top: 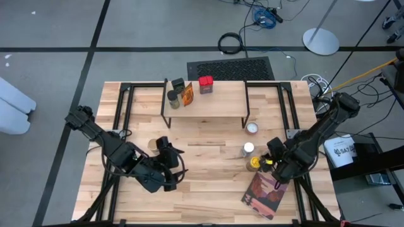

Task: Shelf spices
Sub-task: Put the transparent spice bottle on the table

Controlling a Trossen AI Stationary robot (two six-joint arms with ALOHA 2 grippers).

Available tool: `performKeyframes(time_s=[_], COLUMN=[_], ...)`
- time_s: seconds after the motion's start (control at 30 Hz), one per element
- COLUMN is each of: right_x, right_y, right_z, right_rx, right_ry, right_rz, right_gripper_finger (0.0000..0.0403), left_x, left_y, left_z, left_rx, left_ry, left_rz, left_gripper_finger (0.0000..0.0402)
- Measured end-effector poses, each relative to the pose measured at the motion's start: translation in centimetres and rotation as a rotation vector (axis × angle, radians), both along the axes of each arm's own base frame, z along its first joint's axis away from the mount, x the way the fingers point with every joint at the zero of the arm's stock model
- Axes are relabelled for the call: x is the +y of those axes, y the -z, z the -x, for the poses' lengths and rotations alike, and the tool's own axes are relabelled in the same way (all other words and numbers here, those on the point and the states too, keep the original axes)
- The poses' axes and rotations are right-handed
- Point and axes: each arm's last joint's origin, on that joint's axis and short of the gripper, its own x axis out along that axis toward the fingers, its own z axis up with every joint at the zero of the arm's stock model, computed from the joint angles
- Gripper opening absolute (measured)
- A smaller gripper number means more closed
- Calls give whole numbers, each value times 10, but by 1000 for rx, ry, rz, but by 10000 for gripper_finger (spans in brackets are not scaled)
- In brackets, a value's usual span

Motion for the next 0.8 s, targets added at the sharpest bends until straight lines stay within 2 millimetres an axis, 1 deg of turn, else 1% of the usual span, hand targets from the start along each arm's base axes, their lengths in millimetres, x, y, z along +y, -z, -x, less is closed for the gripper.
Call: performKeyframes(time_s=[0.1,0.3,0.57,0.8], right_x=[-1,-2,6,11], right_y=[5,7,23,31], right_z=[1,2,-5,-10], right_rx=[4,29,100,107], right_ry=[5,18,26,27], right_rz=[3,27,63,70], right_gripper_finger=[167,167,167,167], left_x=[2,6,9,9], left_y=[0,0,0,0], left_z=[-1,-4,-5,-5], left_rx=[-4,-9,-13,-14], left_ry=[-13,-36,-51,-51], left_rz=[-6,-14,-20,-20], left_gripper_finger=[324,324,324,324])
